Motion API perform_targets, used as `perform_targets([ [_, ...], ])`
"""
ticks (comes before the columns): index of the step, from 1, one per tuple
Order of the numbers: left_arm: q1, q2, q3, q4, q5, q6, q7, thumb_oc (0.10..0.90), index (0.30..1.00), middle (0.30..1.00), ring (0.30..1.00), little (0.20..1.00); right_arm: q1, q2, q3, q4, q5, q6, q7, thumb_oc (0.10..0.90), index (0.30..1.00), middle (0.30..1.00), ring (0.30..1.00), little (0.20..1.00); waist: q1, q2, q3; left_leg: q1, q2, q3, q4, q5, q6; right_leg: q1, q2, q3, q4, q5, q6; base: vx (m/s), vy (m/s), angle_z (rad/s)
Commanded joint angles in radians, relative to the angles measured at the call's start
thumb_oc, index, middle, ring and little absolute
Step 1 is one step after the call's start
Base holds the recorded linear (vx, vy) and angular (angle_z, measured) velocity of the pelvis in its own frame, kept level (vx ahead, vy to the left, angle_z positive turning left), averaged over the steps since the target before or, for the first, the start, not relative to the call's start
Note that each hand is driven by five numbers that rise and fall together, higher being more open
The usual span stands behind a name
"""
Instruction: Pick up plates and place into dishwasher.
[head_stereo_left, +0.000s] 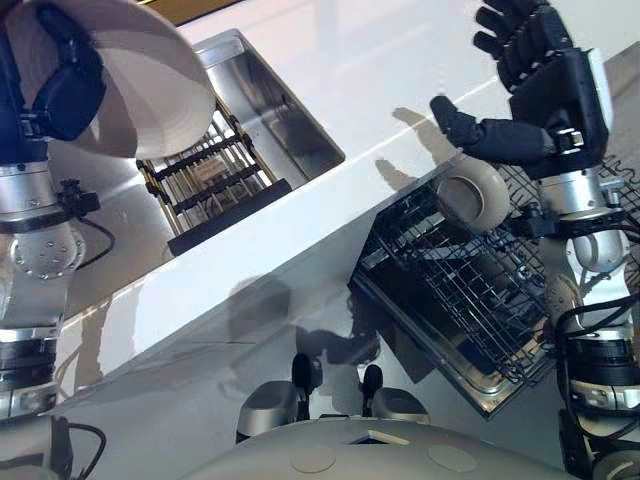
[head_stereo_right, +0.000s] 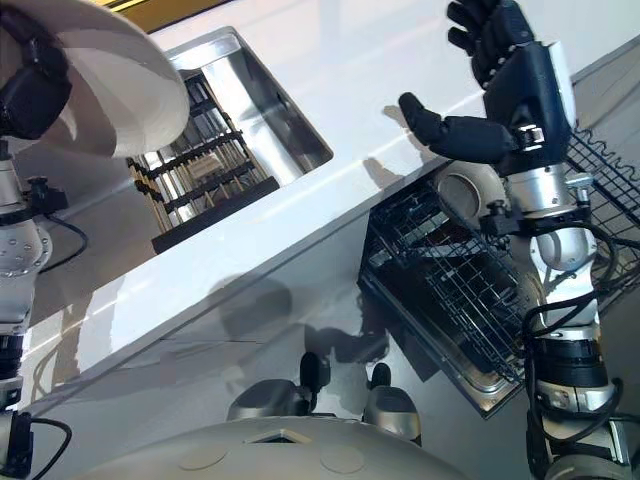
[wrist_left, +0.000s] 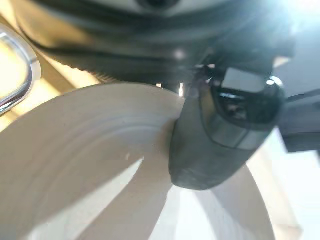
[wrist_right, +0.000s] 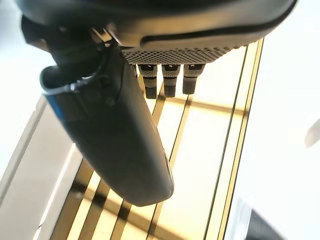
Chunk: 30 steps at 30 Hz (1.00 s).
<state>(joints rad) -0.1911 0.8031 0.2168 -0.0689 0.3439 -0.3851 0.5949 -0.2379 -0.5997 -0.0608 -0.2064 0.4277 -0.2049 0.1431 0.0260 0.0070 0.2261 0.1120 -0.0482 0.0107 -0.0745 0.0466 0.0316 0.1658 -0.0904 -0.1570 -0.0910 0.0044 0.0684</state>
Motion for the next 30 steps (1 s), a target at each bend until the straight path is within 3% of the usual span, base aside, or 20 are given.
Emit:
perform_targets([
  [1, -0.122, 0.015, -0.046, -0.01, 0.062, -0.066, 0.141, 0.1, 0.3, 0.3, 0.3, 0.2, -0.102, 0.005, 0.023, -0.07, 0.081, -0.052, 0.0, 0.8, 0.9, 0.9, 0.9, 0.9, -0.004, 0.014, -0.192, 0.008, -0.001, 0.004, 0.043, -0.128, -0.012, -0.076, 0.086, -0.031, 0.177, -0.167, -0.043, 0.04, -0.06, 0.14],
  [11, -0.231, -0.065, -0.241, -0.026, 0.18, -0.053, 0.229, 0.1, 0.3, 0.3, 0.3, 0.2, -0.175, 0.103, 0.185, -0.04, 0.192, 0.044, 0.016, 0.8, 0.9, 0.9, 0.9, 0.9, -0.006, 0.011, -0.201, 0.022, 0.0, -0.001, 0.049, -0.14, -0.015, -0.059, 0.089, -0.034, 0.182, -0.182, -0.046, 0.04, -0.037, 0.05],
  [21, -0.281, -0.126, -0.368, 0.016, 0.157, -0.036, 0.227, 0.1, 0.3, 0.3, 0.3, 0.2, -0.205, 0.148, 0.274, 0.001, 0.201, 0.071, 0.044, 0.8, 0.9, 0.9, 0.9, 0.9, -0.013, 0.01, -0.203, 0.026, -0.001, 0.005, 0.055, -0.142, -0.011, -0.053, 0.093, -0.025, 0.18, -0.179, -0.045, 0.02, -0.009, 0.0],
  [30, -0.293, -0.187, -0.448, 0.048, 0.128, -0.062, 0.21, 0.1, 0.3, 0.3, 0.3, 0.2, -0.223, 0.195, 0.338, 0.016, 0.207, 0.093, 0.062, 0.8, 0.9, 0.9, 0.9, 0.9, -0.014, 0.01, -0.199, 0.031, -0.002, 0.009, 0.063, -0.148, -0.008, -0.046, 0.094, -0.021, 0.178, -0.178, -0.044, 0.02, 0.0, -0.03],
])
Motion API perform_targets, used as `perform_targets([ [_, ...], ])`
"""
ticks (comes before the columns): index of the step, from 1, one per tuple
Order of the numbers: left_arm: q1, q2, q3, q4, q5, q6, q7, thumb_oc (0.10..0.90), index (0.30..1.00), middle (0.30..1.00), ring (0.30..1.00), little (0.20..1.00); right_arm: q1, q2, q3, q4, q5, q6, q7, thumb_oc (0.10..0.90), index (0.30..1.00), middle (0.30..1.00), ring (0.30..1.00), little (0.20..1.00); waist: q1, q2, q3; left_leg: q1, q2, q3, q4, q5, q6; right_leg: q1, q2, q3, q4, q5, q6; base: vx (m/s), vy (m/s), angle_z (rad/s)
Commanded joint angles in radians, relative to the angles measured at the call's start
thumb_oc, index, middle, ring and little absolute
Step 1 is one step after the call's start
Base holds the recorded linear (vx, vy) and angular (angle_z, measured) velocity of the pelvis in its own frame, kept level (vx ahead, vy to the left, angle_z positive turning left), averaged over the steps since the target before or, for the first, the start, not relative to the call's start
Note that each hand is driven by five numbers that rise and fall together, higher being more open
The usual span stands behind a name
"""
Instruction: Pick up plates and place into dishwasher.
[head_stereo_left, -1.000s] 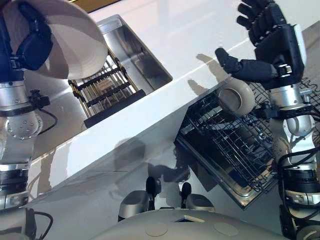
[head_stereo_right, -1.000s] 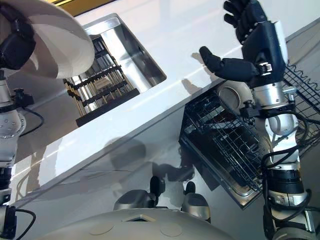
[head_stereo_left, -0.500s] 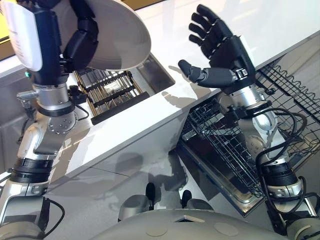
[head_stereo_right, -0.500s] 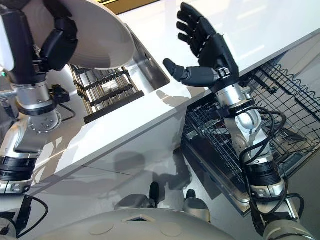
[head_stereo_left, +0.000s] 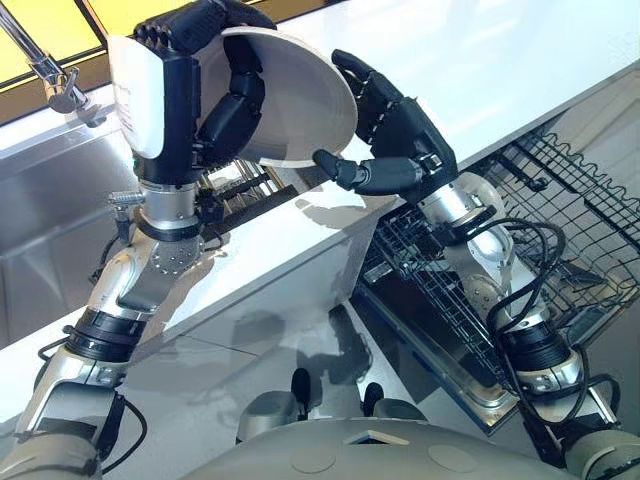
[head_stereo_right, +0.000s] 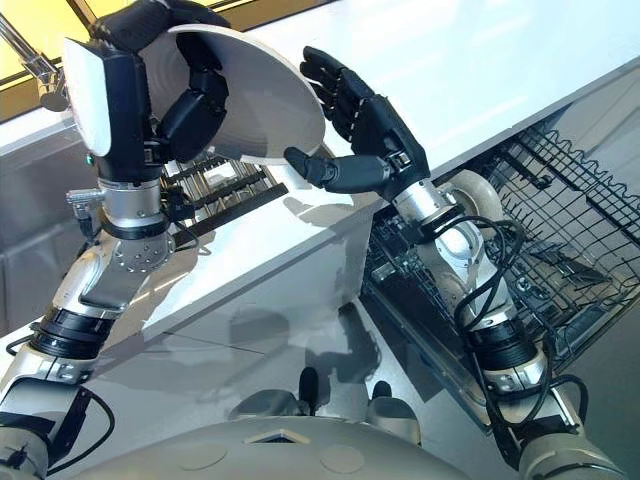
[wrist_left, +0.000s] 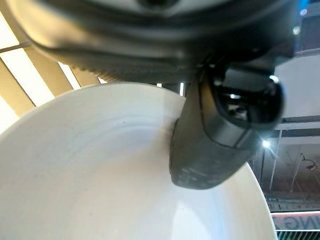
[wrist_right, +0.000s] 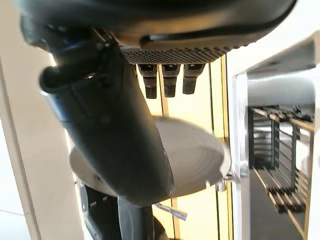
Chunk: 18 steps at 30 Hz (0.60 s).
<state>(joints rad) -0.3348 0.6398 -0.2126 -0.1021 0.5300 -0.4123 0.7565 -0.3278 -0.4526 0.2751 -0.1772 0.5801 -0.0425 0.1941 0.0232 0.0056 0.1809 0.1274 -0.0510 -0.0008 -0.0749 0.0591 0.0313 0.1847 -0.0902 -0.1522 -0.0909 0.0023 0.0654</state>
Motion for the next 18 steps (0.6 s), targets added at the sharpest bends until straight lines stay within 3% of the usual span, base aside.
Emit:
perform_targets([
  [1, -0.153, -0.029, -0.027, 0.083, -0.058, -0.038, 0.04, 0.1, 0.3, 0.3, 0.3, 0.2, -0.138, 0.051, 0.007, -0.012, 0.056, -0.067, 0.01, 0.8, 0.9, 0.9, 0.9, 0.9, -0.011, 0.011, -0.153, 0.016, 0.001, 0.021, 0.064, -0.161, -0.007, -0.064, 0.094, -0.025, 0.177, -0.176, -0.041, 0.0, 0.0, 0.0],
  [12, -0.164, -0.083, -0.093, 0.047, -0.08, -0.092, -0.019, 0.1, 0.3, 0.3, 0.3, 0.2, -0.145, 0.08, 0.043, 0.009, 0.025, -0.063, -0.022, 0.8, 0.9, 0.9, 0.9, 0.9, -0.008, 0.01, -0.148, 0.017, 0.001, 0.017, 0.062, -0.158, -0.007, -0.06, 0.096, -0.028, 0.173, -0.174, -0.041, 0.0, 0.0, 0.0],
  [13, -0.161, -0.09, -0.098, 0.041, -0.087, -0.096, -0.031, 0.1, 0.3, 0.3, 0.3, 0.2, -0.144, 0.081, 0.044, 0.011, 0.02, -0.069, -0.029, 0.633, 0.756, 0.756, 0.756, 0.733, -0.008, 0.01, -0.147, 0.018, 0.001, 0.016, 0.062, -0.158, -0.007, -0.06, 0.095, -0.029, 0.173, -0.174, -0.041, 0.0, 0.0, 0.0],
  [14, -0.16, -0.092, -0.102, 0.038, -0.096, -0.099, -0.038, 0.1, 0.3, 0.3, 0.3, 0.2, -0.143, 0.082, 0.046, 0.012, 0.02, -0.072, -0.033, 0.366, 0.528, 0.528, 0.528, 0.466, -0.007, 0.011, -0.146, 0.017, 0.001, 0.015, 0.061, -0.158, -0.007, -0.06, 0.096, -0.03, 0.173, -0.173, -0.041, 0.0, 0.0, 0.0],
  [16, -0.156, -0.102, -0.11, 0.025, -0.11, -0.105, -0.061, 0.1, 0.3, 0.3, 0.3, 0.2, -0.141, 0.087, 0.046, 0.01, 0.021, -0.08, -0.041, 0.1, 0.3, 0.3, 0.3, 0.2, -0.006, 0.011, -0.144, 0.018, 0.0, 0.013, 0.061, -0.158, -0.006, -0.059, 0.096, -0.03, 0.173, -0.173, -0.041, 0.0, 0.0, 0.0],
  [18, -0.146, -0.12, -0.121, 0.02, -0.136, -0.115, -0.097, 0.1, 0.3, 0.3, 0.3, 0.2, -0.137, 0.093, 0.046, 0.007, 0.005, -0.103, -0.057, 0.1, 0.3, 0.3, 0.3, 0.2, -0.005, 0.011, -0.141, 0.018, 0.0, 0.011, 0.061, -0.158, -0.005, -0.059, 0.095, -0.033, 0.172, -0.173, -0.041, 0.0, 0.0, 0.0],
])
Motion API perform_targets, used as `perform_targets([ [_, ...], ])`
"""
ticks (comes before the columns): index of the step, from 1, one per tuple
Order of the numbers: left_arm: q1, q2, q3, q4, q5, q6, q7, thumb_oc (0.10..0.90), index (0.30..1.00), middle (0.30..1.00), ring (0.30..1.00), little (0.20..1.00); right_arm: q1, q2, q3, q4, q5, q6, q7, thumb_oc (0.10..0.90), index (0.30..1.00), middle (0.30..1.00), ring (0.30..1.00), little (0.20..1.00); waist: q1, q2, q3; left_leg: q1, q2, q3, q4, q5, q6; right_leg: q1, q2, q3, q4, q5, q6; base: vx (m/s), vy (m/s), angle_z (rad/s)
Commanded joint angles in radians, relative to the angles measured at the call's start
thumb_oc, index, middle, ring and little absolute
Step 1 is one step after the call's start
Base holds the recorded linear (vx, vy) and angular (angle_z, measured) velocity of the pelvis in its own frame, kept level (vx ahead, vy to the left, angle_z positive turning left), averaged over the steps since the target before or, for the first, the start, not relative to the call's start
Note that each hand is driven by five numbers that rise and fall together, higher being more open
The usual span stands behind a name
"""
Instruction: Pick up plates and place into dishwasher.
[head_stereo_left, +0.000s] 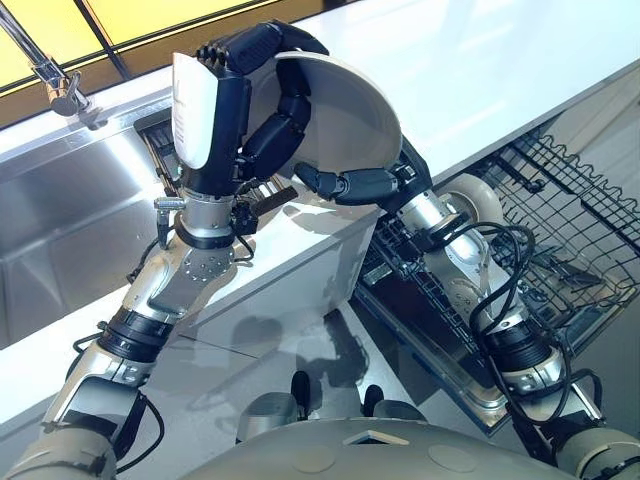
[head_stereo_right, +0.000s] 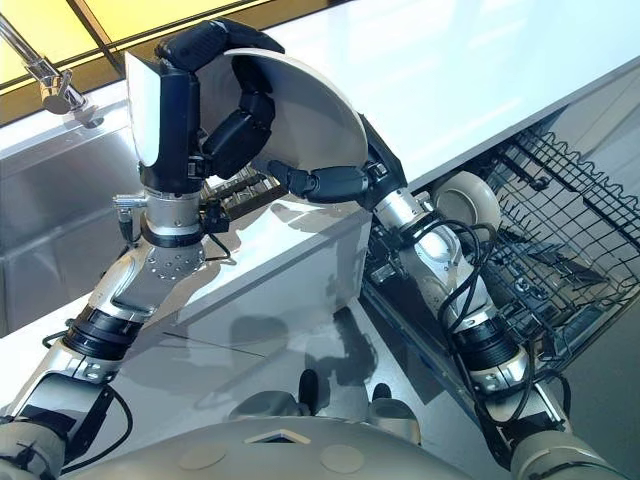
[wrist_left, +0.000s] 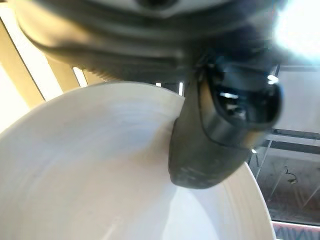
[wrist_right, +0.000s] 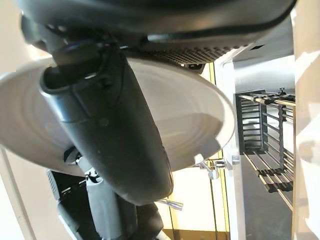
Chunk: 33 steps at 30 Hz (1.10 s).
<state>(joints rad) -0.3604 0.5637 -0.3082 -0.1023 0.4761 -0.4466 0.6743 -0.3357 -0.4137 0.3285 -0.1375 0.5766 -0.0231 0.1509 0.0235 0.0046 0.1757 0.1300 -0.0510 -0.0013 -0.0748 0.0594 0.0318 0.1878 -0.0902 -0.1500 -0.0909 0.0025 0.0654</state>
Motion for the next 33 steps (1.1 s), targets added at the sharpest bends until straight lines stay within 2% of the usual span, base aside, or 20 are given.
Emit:
perform_targets([
  [1, -0.111, -0.053, -0.029, 0.016, -0.119, -0.086, -0.043, 0.1, 0.3, 0.3, 0.3, 0.2, -0.126, 0.054, -0.012, -0.035, -0.004, -0.135, -0.027, 0.1, 0.3, 0.3, 0.3, 0.2, -0.004, 0.012, -0.134, 0.016, -0.001, 0.012, 0.061, -0.159, -0.005, -0.06, 0.095, -0.036, 0.17, -0.172, -0.041, 0.0, 0.0, 0.0],
  [7, -0.064, -0.081, -0.025, 0.014, -0.195, -0.071, -0.116, 0.1, 0.3, 0.3, 0.3, 0.2, -0.107, 0.055, -0.035, -0.037, -0.02, -0.17, -0.04, 0.1, 0.3, 0.3, 0.3, 0.2, 0.0, 0.013, -0.13, 0.016, -0.003, 0.009, 0.059, -0.158, -0.002, -0.06, 0.093, -0.038, 0.166, -0.168, -0.039, 0.0, 0.0, 0.0],
  [10, -0.03, -0.095, -0.013, 0.031, -0.314, -0.066, -0.199, 0.1, 0.3, 0.3, 0.3, 0.2, -0.097, 0.048, -0.061, -0.036, -0.022, -0.204, -0.061, 0.1, 0.3, 0.3, 0.3, 0.2, 0.003, 0.015, -0.126, 0.018, -0.002, 0.008, 0.058, -0.157, -0.003, -0.058, 0.092, -0.041, 0.162, -0.166, -0.038, 0.0, 0.0, 0.0],
  [11, -0.03, -0.095, -0.013, 0.031, -0.314, -0.066, -0.199, 0.1, 0.3, 0.3, 0.3, 0.2, -0.097, 0.048, -0.061, -0.036, -0.022, -0.204, -0.061, 0.1, 0.3, 0.3, 0.3, 0.2, 0.003, 0.015, -0.126, 0.018, -0.002, 0.008, 0.058, -0.157, -0.003, -0.058, 0.092, -0.041, 0.162, -0.166, -0.038, 0.0, 0.0, 0.0],
  [13, -0.002, -0.114, -0.005, 0.042, -0.439, -0.046, -0.277, 0.311, 0.481, 0.481, 0.481, 0.411, -0.088, 0.046, -0.081, -0.039, -0.015, -0.223, -0.079, 0.1, 0.3, 0.3, 0.3, 0.2, 0.006, 0.015, -0.125, 0.019, -0.002, 0.005, 0.057, -0.157, -0.002, -0.055, 0.092, -0.044, 0.16, -0.165, -0.038, 0.0, 0.0, 0.0],
  [15, 0.027, -0.135, 0.008, 0.061, -0.579, -0.023, -0.374, 0.394, 0.552, 0.552, 0.552, 0.494, -0.08, 0.048, -0.105, -0.04, -0.021, -0.242, -0.097, 0.1, 0.3, 0.3, 0.3, 0.2, 0.009, 0.014, -0.123, 0.02, -0.001, 0.003, 0.054, -0.156, -0.002, -0.053, 0.091, -0.047, 0.159, -0.165, -0.037, 0.0, 0.0, 0.0],
  [16, 0.043, -0.145, 0.016, 0.071, -0.646, -0.003, -0.416, 0.495, 0.639, 0.639, 0.639, 0.595, -0.079, 0.045, -0.118, -0.041, -0.02, -0.253, -0.109, 0.1, 0.3, 0.3, 0.3, 0.2, 0.011, 0.015, -0.123, 0.02, 0.0, 0.002, 0.053, -0.154, -0.001, -0.053, 0.09, -0.048, 0.159, -0.165, -0.037, 0.0, 0.0, 0.0],
  [17, 0.053, -0.153, 0.021, 0.081, -0.696, 0.008, -0.447, 0.729, 0.839, 0.839, 0.839, 0.829, -0.078, 0.043, -0.129, -0.041, -0.02, -0.26, -0.116, 0.1, 0.3, 0.3, 0.3, 0.2, 0.012, 0.015, -0.123, 0.02, 0.0, 0.001, 0.053, -0.154, -0.001, -0.053, 0.089, -0.049, 0.159, -0.165, -0.037, -0.01, -0.012, 0.05],
  [18, 0.073, -0.171, 0.033, 0.094, -0.82, 0.061, -0.525, 0.8, 0.9, 0.9, 0.9, 0.9, -0.084, 0.039, -0.151, -0.039, -0.019, -0.272, -0.136, 0.1, 0.3, 0.3, 0.3, 0.2, 0.014, 0.015, -0.12, 0.02, 0.0, -0.001, 0.054, -0.153, -0.001, -0.052, 0.088, -0.052, 0.16, -0.165, -0.037, -0.01, -0.01, 0.04],
  [24, 0.072, -0.171, 0.075, 0.149, -0.922, 0.093, -0.556, 0.8, 0.9, 0.9, 0.9, 0.9, -0.133, 0.009, -0.217, -0.001, -0.049, -0.319, -0.241, 0.1, 0.3, 0.3, 0.3, 0.2, 0.016, 0.016, -0.123, 0.024, -0.001, -0.001, 0.05, -0.153, -0.003, -0.048, 0.086, -0.058, 0.154, -0.164, -0.035, 0.0, -0.002, 0.01],
  [28, 0.055, -0.128, 0.151, 0.148, -1.01, 0.154, -0.585, 0.8, 0.9, 0.9, 0.9, 0.9, -0.148, -0.029, -0.288, 0.049, -0.093, -0.362, -0.358, 0.1, 0.3, 0.3, 0.3, 0.2, 0.014, 0.019, -0.129, 0.024, 0.0, 0.0, 0.047, -0.151, -0.003, -0.047, 0.084, -0.057, 0.148, -0.162, -0.034, 0.0, 0.0, 0.0],
  [33, 0.035, -0.04, 0.253, 0.157, -1.028, 0.195, -0.584, 0.8, 0.9, 0.9, 0.9, 0.9, -0.113, -0.099, -0.402, 0.121, -0.115, -0.395, -0.483, 0.1, 0.3, 0.3, 0.3, 0.2, 0.007, 0.027, -0.134, 0.029, 0.001, 0.01, 0.038, -0.152, -0.003, -0.046, 0.083, -0.053, 0.141, -0.161, -0.032, 0.0, 0.0, 0.0],
])
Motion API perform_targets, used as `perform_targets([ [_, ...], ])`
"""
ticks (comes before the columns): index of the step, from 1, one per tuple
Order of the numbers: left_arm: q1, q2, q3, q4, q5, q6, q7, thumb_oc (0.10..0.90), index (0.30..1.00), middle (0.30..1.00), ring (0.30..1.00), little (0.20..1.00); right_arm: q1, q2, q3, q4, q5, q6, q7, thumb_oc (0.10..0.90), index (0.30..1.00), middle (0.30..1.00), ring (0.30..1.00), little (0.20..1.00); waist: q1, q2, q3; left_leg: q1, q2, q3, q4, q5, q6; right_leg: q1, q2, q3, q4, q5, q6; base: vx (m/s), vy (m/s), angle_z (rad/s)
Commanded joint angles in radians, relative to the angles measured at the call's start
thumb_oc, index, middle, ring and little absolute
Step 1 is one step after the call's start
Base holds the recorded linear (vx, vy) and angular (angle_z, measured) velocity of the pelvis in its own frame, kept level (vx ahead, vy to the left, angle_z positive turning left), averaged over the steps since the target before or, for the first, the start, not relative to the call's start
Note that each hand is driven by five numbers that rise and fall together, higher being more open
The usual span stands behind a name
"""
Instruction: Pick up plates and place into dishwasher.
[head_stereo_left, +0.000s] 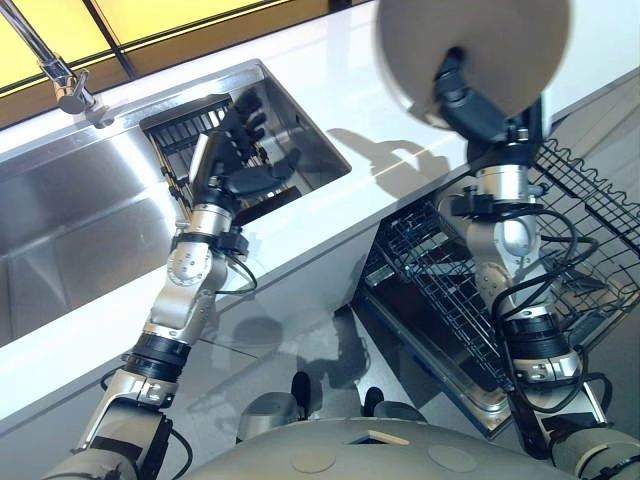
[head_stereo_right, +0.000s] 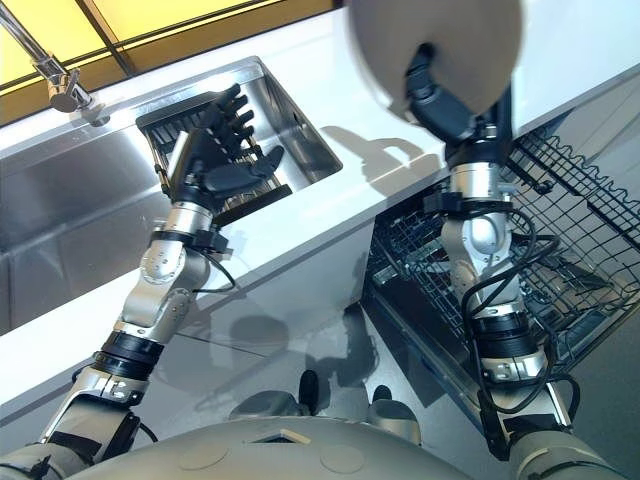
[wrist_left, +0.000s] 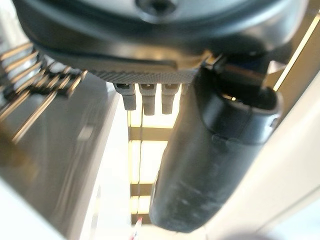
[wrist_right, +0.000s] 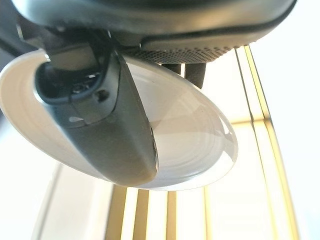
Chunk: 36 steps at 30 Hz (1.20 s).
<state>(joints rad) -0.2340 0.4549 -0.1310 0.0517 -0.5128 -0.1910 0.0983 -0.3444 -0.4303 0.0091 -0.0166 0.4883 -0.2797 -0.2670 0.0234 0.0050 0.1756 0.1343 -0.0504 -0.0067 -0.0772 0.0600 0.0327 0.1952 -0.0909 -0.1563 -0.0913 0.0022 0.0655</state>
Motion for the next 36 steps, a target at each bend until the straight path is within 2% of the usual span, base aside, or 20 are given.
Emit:
perform_targets([
  [1, -0.089, 0.078, 0.094, 0.006, -0.03, -0.059, -0.004, 0.8, 0.9, 0.9, 0.9, 0.9, -0.094, -0.096, -0.105, 0.015, -0.041, -0.139, -0.084, 0.1, 0.3, 0.3, 0.3, 0.2, 0.004, 0.029, -0.134, 0.026, 0.002, 0.018, 0.037, -0.152, -0.005, -0.053, 0.084, -0.045, 0.139, -0.16, -0.032, -0.01, -0.008, -0.04],
  [3, -0.084, 0.111, 0.135, 0.016, -0.046, -0.054, -0.011, 0.8, 0.9, 0.9, 0.9, 0.9, -0.068, -0.128, -0.148, 0.047, -0.048, -0.136, -0.11, 0.1, 0.3, 0.3, 0.3, 0.2, -0.002, 0.033, -0.135, 0.031, 0.003, 0.023, 0.032, -0.152, -0.006, -0.052, 0.085, -0.041, 0.136, -0.159, -0.03, -0.02, 0.0, -0.04],
  [5, -0.081, 0.135, 0.171, 0.034, -0.049, -0.057, -0.009, 0.8, 0.9, 0.9, 0.9, 0.9, -0.042, -0.157, -0.184, 0.089, -0.112, -0.12, -0.142, 0.1, 0.3, 0.3, 0.3, 0.2, -0.009, 0.038, -0.135, 0.026, 0.005, 0.032, 0.031, -0.144, -0.008, -0.057, 0.084, -0.036, 0.13, -0.148, -0.03, -0.04, 0.008, -0.04],
  [7, -0.077, 0.157, 0.194, 0.05, -0.04, -0.068, -0.003, 0.8, 0.9, 0.9, 0.9, 0.9, -0.019, -0.182, -0.206, 0.117, -0.164, -0.081, -0.164, 0.1, 0.3, 0.3, 0.3, 0.2, -0.015, 0.042, -0.136, 0.028, 0.007, 0.038, 0.025, -0.143, -0.01, -0.058, 0.085, -0.031, 0.125, -0.145, -0.028, -0.01, 0.016, -0.06],
  [12, -0.047, 0.199, 0.262, 0.049, -0.009, -0.075, 0.031, 0.8, 0.9, 0.9, 0.9, 0.9, 0.07, -0.231, -0.253, 0.197, -0.217, -0.038, -0.15, 0.1, 0.3, 0.3, 0.3, 0.2, -0.029, 0.049, -0.136, 0.031, 0.012, 0.052, 0.013, -0.137, -0.011, -0.061, 0.086, -0.018, 0.118, -0.139, -0.025, 0.0, 0.004, -0.01],
  [18, 0.002, 0.233, 0.347, 0.063, 0.077, -0.085, 0.061, 0.8, 0.9, 0.9, 0.9, 0.9, 0.198, -0.204, -0.294, 0.201, -0.259, -0.023, -0.043, 0.1, 0.3, 0.3, 0.3, 0.2, -0.049, 0.058, -0.126, 0.037, 0.015, 0.072, 0.009, -0.137, -0.009, -0.066, 0.081, -0.017, 0.121, -0.138, -0.021, -0.01, 0.028, -0.06],
  [22, 0.036, 0.238, 0.393, 0.065, 0.077, -0.074, 0.075, 0.8, 0.9, 0.9, 0.9, 0.9, 0.276, -0.172, -0.296, 0.173, -0.305, -0.002, 0.06, 0.1, 0.3, 0.3, 0.3, 0.2, -0.064, 0.061, -0.121, 0.041, 0.013, 0.084, 0.002, -0.144, -0.008, -0.069, 0.076, -0.014, 0.115, -0.14, -0.015, 0.0, 0.038, -0.17],
  [28, 0.099, 0.214, 0.446, 0.077, 0.062, -0.098, 0.088, 0.8, 0.9, 0.9, 0.9, 0.9, 0.373, -0.131, -0.274, 0.136, -0.392, -0.008, 0.191, 0.1, 0.3, 0.3, 0.3, 0.2, -0.088, 0.065, -0.097, 0.035, 0.009, 0.104, -0.002, -0.143, -0.007, -0.08, 0.069, -0.008, 0.098, -0.124, -0.004, -0.04, 0.045, -0.18],
  [33, 0.121, 0.192, 0.443, 0.105, 0.051, -0.129, 0.103, 0.8, 0.9, 0.9, 0.9, 0.9, 0.393, -0.134, -0.234, 0.164, -0.442, 0.007, 0.223, 0.1, 0.3, 0.3, 0.3, 0.2, -0.092, 0.066, -0.089, 0.027, 0.007, 0.11, -0.003, -0.14, -0.008, -0.088, 0.065, -0.001, 0.089, -0.113, 0.004, -0.03, 0.038, -0.12],
  [36, 0.125, 0.18, 0.43, 0.116, 0.044, -0.134, 0.112, 0.8, 0.9, 0.9, 0.9, 0.9, 0.392, -0.136, -0.199, 0.209, -0.48, 0.051, 0.215, 0.1, 0.3, 0.3, 0.3, 0.2, -0.086, 0.067, -0.083, 0.023, 0.006, 0.107, -0.004, -0.138, -0.009, -0.091, 0.061, -0.002, 0.088, -0.109, 0.01, -0.02, 0.036, -0.06],
])
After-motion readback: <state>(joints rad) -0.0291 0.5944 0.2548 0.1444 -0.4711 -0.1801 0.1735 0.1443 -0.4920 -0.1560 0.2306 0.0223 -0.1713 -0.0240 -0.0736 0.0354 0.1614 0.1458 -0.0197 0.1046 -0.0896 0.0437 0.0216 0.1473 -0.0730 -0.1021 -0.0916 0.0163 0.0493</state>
